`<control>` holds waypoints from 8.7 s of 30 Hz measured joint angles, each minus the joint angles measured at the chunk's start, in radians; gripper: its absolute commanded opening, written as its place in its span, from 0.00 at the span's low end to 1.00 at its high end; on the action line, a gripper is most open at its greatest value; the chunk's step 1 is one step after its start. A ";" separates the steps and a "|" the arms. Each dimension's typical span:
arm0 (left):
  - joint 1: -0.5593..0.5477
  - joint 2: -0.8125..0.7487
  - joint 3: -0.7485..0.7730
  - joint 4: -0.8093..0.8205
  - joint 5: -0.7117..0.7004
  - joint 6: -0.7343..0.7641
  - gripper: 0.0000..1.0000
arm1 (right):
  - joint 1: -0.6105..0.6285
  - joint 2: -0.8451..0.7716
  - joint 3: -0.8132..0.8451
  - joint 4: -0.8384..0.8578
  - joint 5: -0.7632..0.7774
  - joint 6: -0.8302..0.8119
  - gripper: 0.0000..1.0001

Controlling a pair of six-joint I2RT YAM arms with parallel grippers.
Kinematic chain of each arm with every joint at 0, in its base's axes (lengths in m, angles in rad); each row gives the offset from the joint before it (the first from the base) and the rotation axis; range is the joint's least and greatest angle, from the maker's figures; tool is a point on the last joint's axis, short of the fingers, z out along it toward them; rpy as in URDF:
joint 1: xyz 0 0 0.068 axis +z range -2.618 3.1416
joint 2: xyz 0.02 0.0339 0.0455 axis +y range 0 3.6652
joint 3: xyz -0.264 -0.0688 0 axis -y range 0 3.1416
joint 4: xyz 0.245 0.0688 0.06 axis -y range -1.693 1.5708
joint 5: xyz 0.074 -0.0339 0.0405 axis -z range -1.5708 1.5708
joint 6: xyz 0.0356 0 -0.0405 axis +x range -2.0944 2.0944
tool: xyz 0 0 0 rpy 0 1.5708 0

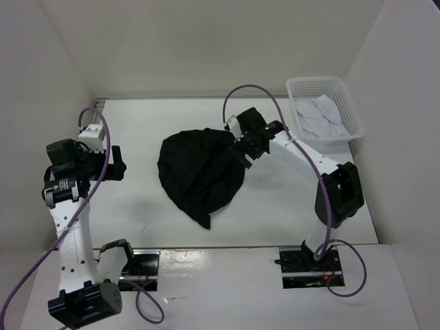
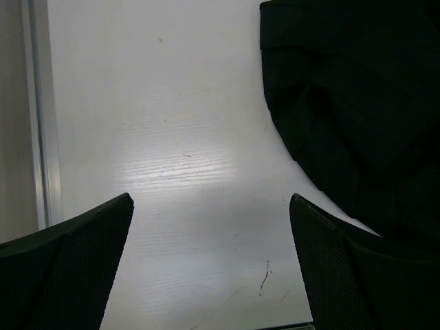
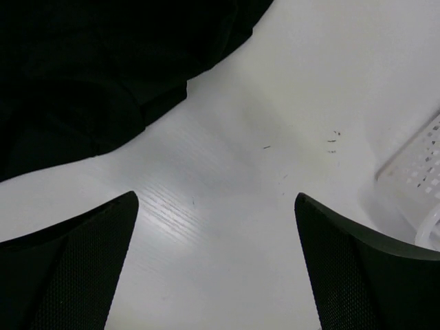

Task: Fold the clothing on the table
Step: Move the skirt to the center of the board, then flatten the skirt out

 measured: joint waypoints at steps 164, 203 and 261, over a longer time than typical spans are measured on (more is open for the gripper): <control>-1.150 1.612 1.335 -0.175 0.093 1.025 0.16 | -1.014 -0.758 -0.292 -0.151 -0.595 -0.002 0.93; -1.202 1.791 1.687 -0.533 0.014 1.029 0.68 | -1.014 -0.789 -0.292 -0.154 -0.647 -0.002 0.93; -1.186 1.896 1.848 -0.535 -0.095 1.093 0.04 | -1.023 -0.778 -0.292 -0.158 -0.649 -0.003 0.93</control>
